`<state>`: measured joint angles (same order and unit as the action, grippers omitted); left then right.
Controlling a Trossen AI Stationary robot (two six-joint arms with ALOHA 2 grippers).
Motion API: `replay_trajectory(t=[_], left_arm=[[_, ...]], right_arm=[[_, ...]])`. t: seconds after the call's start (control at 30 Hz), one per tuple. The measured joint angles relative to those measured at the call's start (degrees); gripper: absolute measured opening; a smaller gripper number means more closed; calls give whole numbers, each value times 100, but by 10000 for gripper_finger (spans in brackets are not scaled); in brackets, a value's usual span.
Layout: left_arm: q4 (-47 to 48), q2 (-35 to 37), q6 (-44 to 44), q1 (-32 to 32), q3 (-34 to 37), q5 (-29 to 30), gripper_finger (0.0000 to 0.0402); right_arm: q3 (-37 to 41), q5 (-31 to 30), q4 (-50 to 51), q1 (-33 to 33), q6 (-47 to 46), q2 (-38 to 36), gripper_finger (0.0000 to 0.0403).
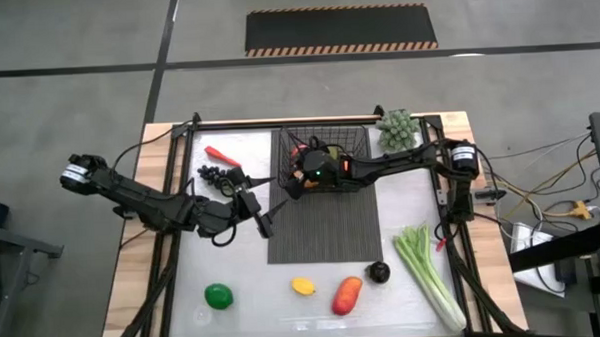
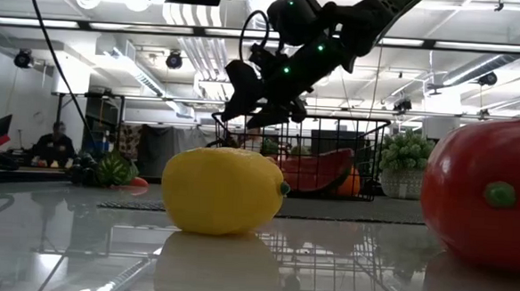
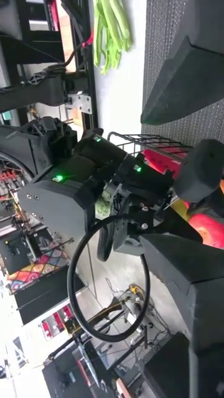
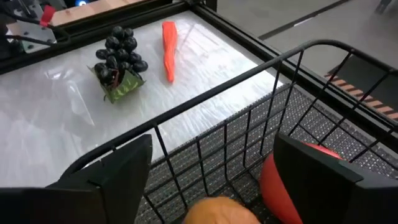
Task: Build produce basket
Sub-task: Put the carrot into the wire basket
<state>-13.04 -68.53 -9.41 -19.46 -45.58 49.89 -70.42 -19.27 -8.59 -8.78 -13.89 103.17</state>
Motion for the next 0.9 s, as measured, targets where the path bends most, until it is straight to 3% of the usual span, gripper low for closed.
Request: replay_trajectory(t=[0.3,0.6,0.9], left_arm=[[0,-2,5,0,2,27,283],[6,-4,2,-2,8,922,283],[26,-51,77,-2,91,1179,283]], right_arm=[[0,40,560,34,206,-548,331],[12,39,1788,409,934,-1633,327],[260,42,3139,1057,1377,-2787,327]])
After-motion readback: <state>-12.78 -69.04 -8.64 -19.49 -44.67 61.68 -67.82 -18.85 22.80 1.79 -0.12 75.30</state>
